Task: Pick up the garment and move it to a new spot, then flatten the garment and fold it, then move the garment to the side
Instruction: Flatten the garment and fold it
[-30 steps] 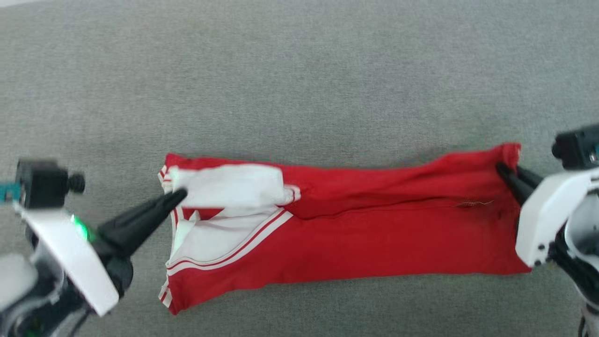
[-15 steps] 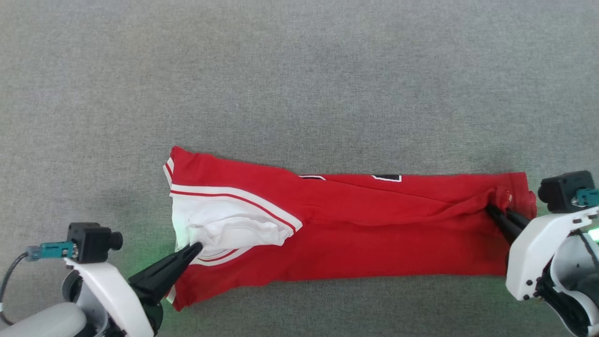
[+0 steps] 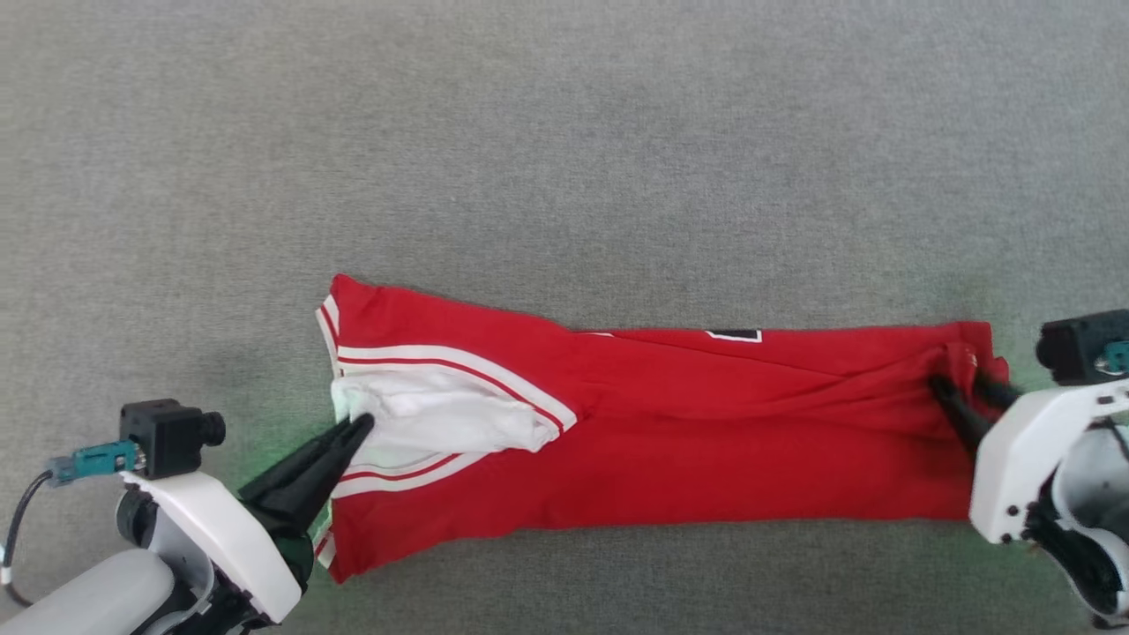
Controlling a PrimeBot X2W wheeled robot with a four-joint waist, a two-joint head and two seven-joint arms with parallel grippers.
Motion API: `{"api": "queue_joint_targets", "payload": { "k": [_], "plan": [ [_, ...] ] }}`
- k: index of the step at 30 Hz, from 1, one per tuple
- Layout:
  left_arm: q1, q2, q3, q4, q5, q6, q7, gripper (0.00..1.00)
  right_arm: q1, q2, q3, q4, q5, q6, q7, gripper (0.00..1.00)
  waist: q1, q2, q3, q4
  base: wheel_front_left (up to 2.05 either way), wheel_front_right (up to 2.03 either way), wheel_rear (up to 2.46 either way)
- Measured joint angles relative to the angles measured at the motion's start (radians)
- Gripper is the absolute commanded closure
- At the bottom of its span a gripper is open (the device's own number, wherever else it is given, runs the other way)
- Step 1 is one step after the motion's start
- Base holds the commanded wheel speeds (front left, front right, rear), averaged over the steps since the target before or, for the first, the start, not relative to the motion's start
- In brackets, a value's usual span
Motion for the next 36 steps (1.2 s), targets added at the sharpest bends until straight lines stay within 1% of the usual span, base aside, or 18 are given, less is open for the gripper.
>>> {"api": "queue_joint_targets", "payload": {
  "k": [2,5,7,10,12,15,20,25,29,30,31,32,33,34,35,36],
  "plan": [
    [0.031,-0.012,0.048,0.003,0.032,0.000,0.000,0.00,0.016,0.004,-0.028,-0.021,0.000,0.000,0.024,0.00,0.0000,0.0000,-0.009,0.009,0.00,0.00,0.00],
    [0.070,-0.045,0.128,0.037,0.094,0.000,0.000,0.00,0.046,0.006,-0.077,-0.040,0.001,0.000,0.063,0.00,0.0000,0.0000,-0.023,0.030,0.00,0.00,0.00],
    [0.098,-0.080,0.191,0.063,0.129,0.000,0.000,0.00,0.060,0.010,-0.109,-0.043,0.002,-0.001,0.091,0.00,0.0000,0.0000,-0.031,0.046,0.00,0.00,0.00],
    [0.137,-0.143,0.258,0.080,0.188,0.000,0.000,0.00,0.072,0.019,-0.149,-0.020,0.019,-0.001,0.137,0.00,0.0000,0.0000,-0.043,0.069,0.00,0.00,0.00],
    [0.153,-0.175,0.300,0.091,0.252,0.000,0.000,0.00,0.083,0.023,-0.171,-0.007,0.024,0.000,0.161,0.00,0.0000,0.0000,-0.050,0.086,0.00,0.00,0.00],
    [0.181,-0.227,0.393,0.095,0.330,0.000,0.000,0.00,0.086,0.029,-0.201,0.010,0.035,0.000,0.185,0.00,0.0000,0.0000,-0.060,0.110,0.00,0.00,0.00],
    [0.243,-0.310,0.541,0.069,0.490,0.000,0.000,0.00,0.085,0.036,-0.225,0.031,0.042,-0.001,0.216,0.00,0.0000,0.0001,-0.071,0.138,0.00,0.00,0.00],
    [0.304,-0.397,0.680,0.029,0.670,0.000,0.000,0.00,0.079,0.046,-0.233,0.052,0.042,-0.001,0.236,0.00,0.0000,0.0000,-0.075,0.147,0.00,0.00,0.00],
    [0.340,-0.459,0.759,-0.004,0.792,0.000,0.000,0.00,0.068,0.050,-0.233,0.072,0.042,-0.001,0.245,0.00,0.0000,0.0000,-0.075,0.149,0.00,0.00,0.00],
    [0.345,-0.472,0.772,-0.010,0.799,0.000,0.000,0.00,0.065,0.051,-0.231,0.076,0.041,-0.001,0.247,0.10,0.0000,0.0000,-0.075,0.148,0.00,0.00,0.00],
    [0.349,-0.481,0.783,-0.015,0.816,0.000,0.000,0.00,0.061,0.052,-0.231,0.079,0.041,-0.001,0.249,0.13,0.0000,0.0000,-0.075,0.148,0.00,0.00,0.00],
    [0.353,-0.486,0.790,-0.021,0.839,0.000,0.000,0.00,0.059,0.053,-0.229,0.083,0.041,-0.001,0.249,0.13,0.0001,0.0000,-0.075,0.147,0.00,0.00,0.00],
    [0.357,-0.492,0.796,-0.021,0.842,0.000,0.000,0.00,0.056,0.054,-0.226,0.087,0.041,-0.001,0.249,0.29,0.0000,0.0000,-0.075,0.146,0.00,0.00,0.00],
    [0.361,-0.495,0.796,-0.020,0.847,0.000,0.000,0.00,0.053,0.055,-0.223,0.093,0.041,-0.001,0.248,0.43,0.0000,0.0000,-0.075,0.145,0.00,0.00,0.00],
    [0.364,-0.496,0.796,-0.017,0.860,0.000,0.000,0.00,0.048,0.055,-0.218,0.099,0.041,-0.001,0.246,0.53,0.0000,0.0000,-0.075,0.143,0.00,0.00,0.00],
    [0.364,-0.496,0.797,-0.017,0.862,0.000,0.000,0.00,0.044,0.056,-0.212,0.105,0.041,-0.001,0.241,0.58,0.0000,0.0000,-0.074,0.142,0.00,0.00,0.00]
  ]
}}
